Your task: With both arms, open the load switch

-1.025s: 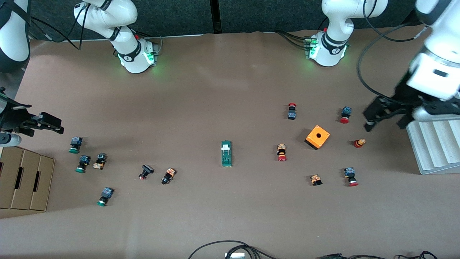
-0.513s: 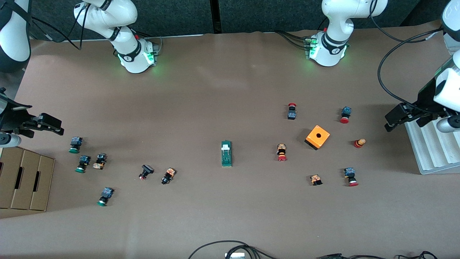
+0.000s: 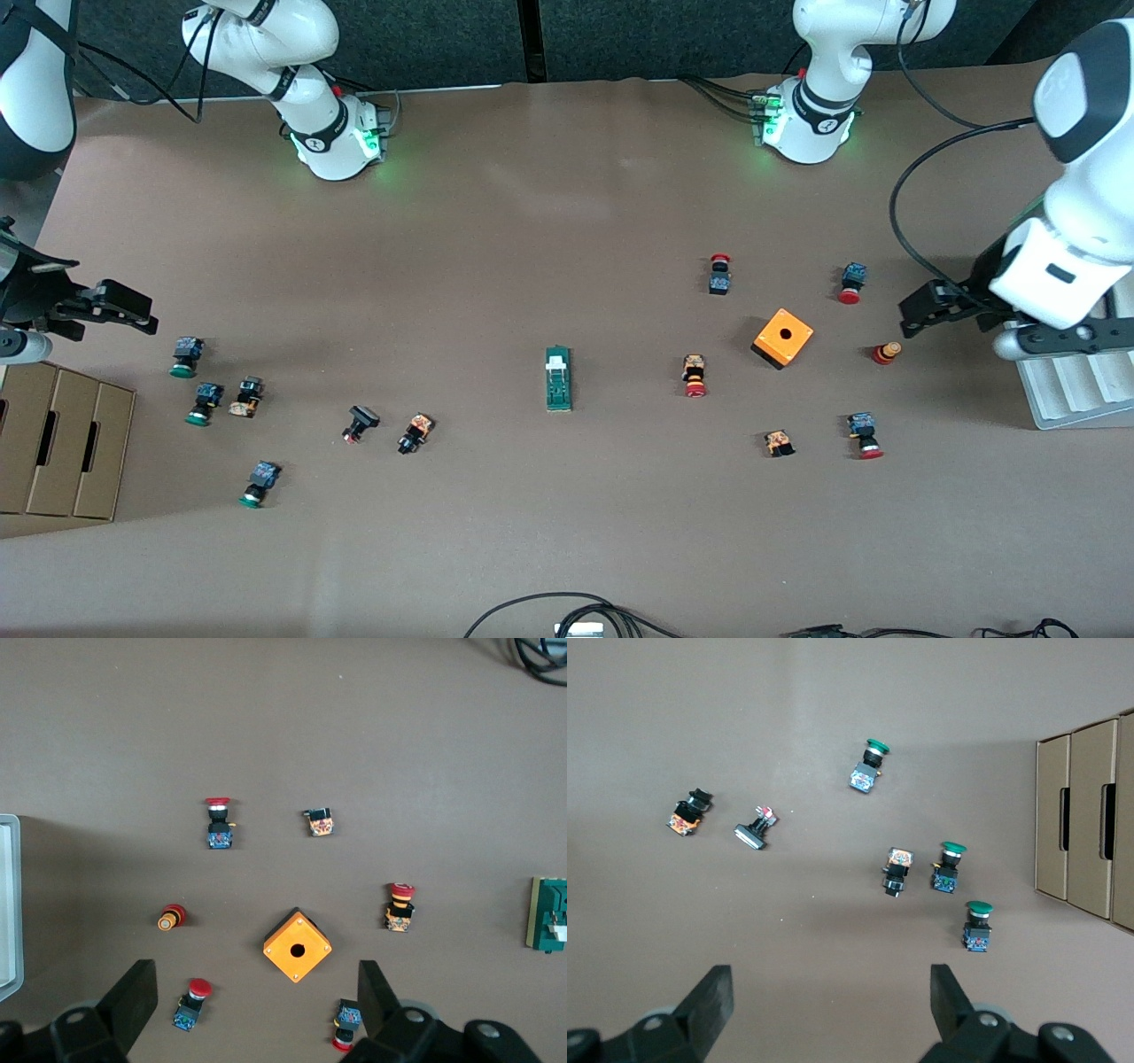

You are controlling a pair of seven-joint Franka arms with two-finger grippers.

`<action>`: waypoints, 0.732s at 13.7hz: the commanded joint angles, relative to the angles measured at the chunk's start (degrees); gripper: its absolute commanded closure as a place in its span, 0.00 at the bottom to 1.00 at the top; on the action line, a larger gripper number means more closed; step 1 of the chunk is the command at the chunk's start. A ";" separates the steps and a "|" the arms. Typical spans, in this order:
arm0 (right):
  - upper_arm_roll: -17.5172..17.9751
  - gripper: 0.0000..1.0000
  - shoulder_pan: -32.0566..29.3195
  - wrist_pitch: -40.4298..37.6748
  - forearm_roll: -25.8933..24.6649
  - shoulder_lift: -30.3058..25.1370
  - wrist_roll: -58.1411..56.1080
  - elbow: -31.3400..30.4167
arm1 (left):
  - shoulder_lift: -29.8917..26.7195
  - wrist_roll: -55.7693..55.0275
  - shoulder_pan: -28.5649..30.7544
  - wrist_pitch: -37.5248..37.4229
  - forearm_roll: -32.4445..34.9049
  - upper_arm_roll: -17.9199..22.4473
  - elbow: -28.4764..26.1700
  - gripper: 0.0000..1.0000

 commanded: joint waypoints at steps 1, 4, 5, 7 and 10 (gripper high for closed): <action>-0.37 0.01 -0.14 0.69 1.00 0.07 -1.32 0.31 | 0.58 1.03 0.18 -1.81 -0.23 0.27 0.35 0.00; -0.38 0.01 -0.23 0.69 1.00 0.07 -1.67 0.31 | 1.38 -0.02 0.18 -2.08 -0.49 0.27 2.54 0.00; -0.46 0.01 -0.23 0.69 1.00 0.07 -1.67 0.31 | 0.59 0.06 0.35 -3.04 -0.58 0.53 3.16 0.00; -0.46 0.01 -0.14 0.77 1.00 0.16 -1.76 0.31 | 0.84 0.59 0.62 -6.81 -0.23 0.62 6.31 0.00; -0.38 0.01 0.04 0.78 0.91 0.16 -1.67 0.31 | 0.23 0.85 0.79 -7.26 -0.31 0.44 6.77 0.00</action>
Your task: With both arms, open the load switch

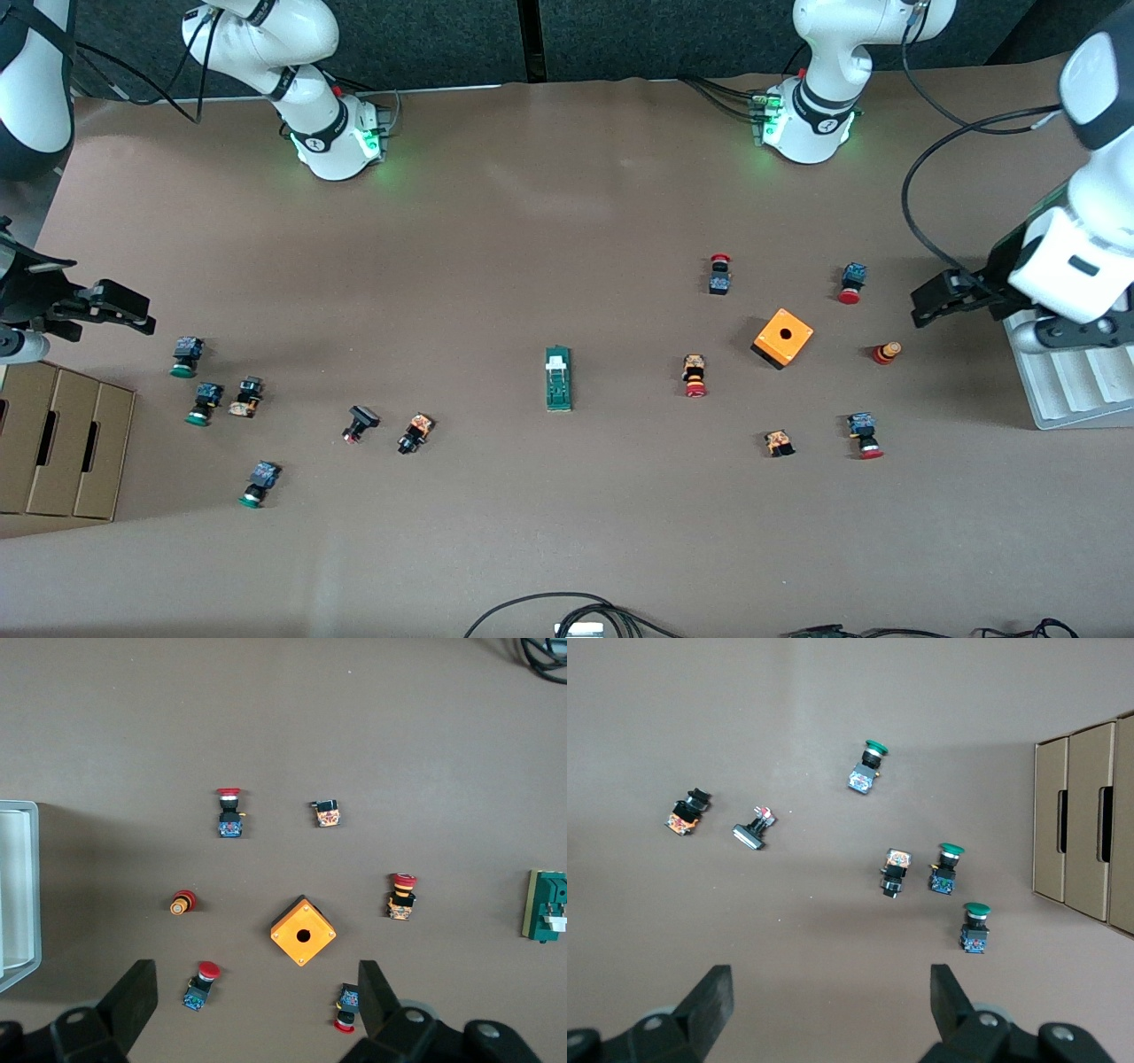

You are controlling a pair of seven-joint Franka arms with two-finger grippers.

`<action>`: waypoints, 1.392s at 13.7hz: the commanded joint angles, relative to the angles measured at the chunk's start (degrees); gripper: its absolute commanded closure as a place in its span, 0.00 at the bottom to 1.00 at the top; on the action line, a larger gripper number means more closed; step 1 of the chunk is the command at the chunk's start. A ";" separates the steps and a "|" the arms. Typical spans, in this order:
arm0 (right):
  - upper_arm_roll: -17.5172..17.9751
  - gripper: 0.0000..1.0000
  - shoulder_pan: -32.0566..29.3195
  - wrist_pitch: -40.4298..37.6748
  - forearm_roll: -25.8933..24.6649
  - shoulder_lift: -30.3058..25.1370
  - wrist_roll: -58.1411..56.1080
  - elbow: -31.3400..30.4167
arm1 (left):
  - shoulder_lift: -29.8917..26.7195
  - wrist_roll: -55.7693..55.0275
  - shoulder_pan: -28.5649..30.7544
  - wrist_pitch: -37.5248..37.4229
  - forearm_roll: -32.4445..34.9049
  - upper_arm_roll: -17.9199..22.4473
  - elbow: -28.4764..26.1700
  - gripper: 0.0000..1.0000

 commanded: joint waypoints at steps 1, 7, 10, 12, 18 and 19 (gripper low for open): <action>-0.16 0.01 0.07 0.71 0.91 0.16 -1.00 0.31 | -0.18 0.83 0.09 -1.40 0.12 -0.37 1.17 0.00; -0.16 0.01 0.15 0.80 0.65 -0.01 -1.09 0.31 | 0.26 6.90 4.84 -3.68 0.39 0.51 0.29 0.00; -0.16 0.01 0.24 1.59 0.56 0.25 -1.09 0.22 | -0.27 7.42 5.80 -3.25 0.30 0.07 -0.24 0.00; -0.16 0.01 0.07 1.94 0.39 0.43 -1.18 0.22 | -0.27 7.51 6.07 -3.25 0.21 -0.10 -0.41 0.00; -0.16 0.01 -0.02 2.21 0.56 0.60 -1.53 0.31 | -0.35 7.51 10.02 -2.89 0.47 -3.44 -0.94 0.00; -0.16 0.01 -0.02 2.21 0.47 0.60 -1.53 0.31 | -0.35 7.51 10.98 -2.89 0.47 -4.32 -0.94 0.00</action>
